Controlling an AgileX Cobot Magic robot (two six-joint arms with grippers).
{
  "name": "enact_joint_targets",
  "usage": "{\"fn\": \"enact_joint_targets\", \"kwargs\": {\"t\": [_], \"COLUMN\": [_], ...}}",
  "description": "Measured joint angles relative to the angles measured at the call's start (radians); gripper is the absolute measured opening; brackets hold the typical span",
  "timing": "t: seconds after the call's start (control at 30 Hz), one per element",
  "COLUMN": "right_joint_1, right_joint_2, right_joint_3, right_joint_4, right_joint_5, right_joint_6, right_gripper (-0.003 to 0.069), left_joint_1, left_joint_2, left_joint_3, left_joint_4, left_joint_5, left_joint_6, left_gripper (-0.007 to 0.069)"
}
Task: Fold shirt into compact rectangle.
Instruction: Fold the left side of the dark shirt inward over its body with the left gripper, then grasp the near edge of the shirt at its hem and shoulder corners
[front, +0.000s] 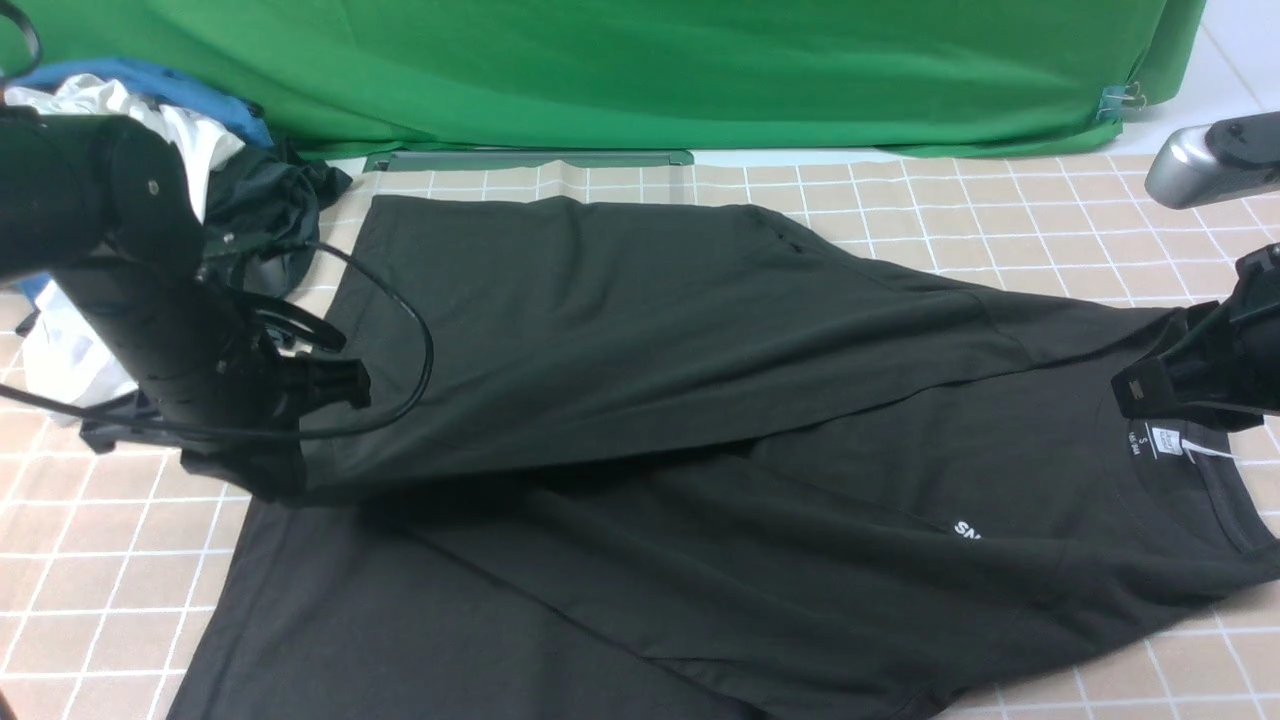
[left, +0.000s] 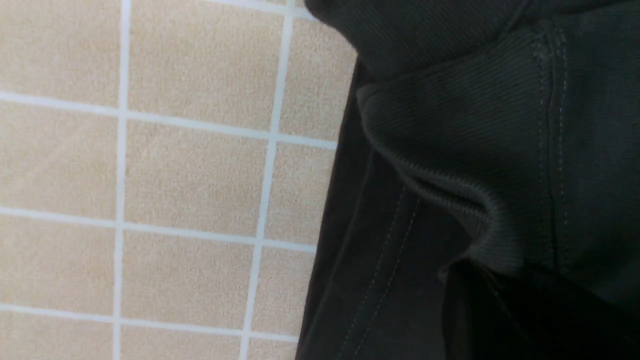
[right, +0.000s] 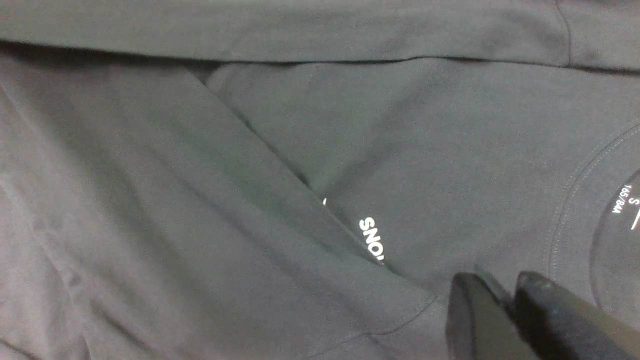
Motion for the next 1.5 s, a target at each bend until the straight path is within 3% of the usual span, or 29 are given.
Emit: {"fn": "enact_joint_targets", "kwargs": {"t": [0.17,0.27,0.43,0.63,0.73,0.87,1.1,1.2,1.33,1.4,1.5], "right_joint_1": [-0.001,-0.001,-0.001,-0.001,-0.001,-0.001,-0.001,-0.001,-0.001,-0.001,-0.001], "right_joint_2": [0.000,0.000,0.000,0.000,0.000,0.000,0.000,0.000,0.000,0.000,0.000], "right_joint_3": [0.000,0.000,0.000,0.000,0.000,0.000,0.000,0.000,0.000,0.000,0.000], "right_joint_4": [0.000,0.000,0.000,0.000,0.000,0.000,0.000,0.000,0.000,0.000,0.000], "right_joint_5": [-0.009,0.001,0.041,0.081,0.083,0.083,0.082,0.082,0.092,0.097,0.109], "right_joint_6": [0.000,0.000,0.012,0.024,0.024,0.024,0.024,0.024,0.024,0.024,0.024], "right_gripper": [0.0144,0.0144,0.0144,0.0144,0.0144,0.0144,0.0144,0.0144,0.0144,0.0144,0.0144], "left_joint_1": [0.000,0.000,0.000,0.000,0.000,0.000,0.000,0.000,0.000,0.000,0.000], "left_joint_2": [-0.002,-0.013,-0.095,-0.325,-0.394,-0.447,-0.416,-0.390,-0.369,-0.367,-0.367], "left_joint_3": [0.002,0.004,0.068,0.322,0.404,0.499,0.623,0.638,0.637,0.637,0.633], "left_joint_4": [0.029,0.042,0.049,0.048,0.057,0.066,0.066,0.066,0.035,0.022,0.015], "left_joint_5": [0.059,0.096,0.103,0.098,0.076,0.004,-0.168,-0.227,-0.236,-0.234,-0.225], "left_joint_6": [0.010,0.019,0.032,0.023,0.027,0.042,0.042,0.042,0.042,0.044,0.066], "left_gripper": [0.0214,0.0260,0.0231,0.0125,0.0135,0.0233,0.0507,0.0563,0.0511,0.0396,0.0159]}}
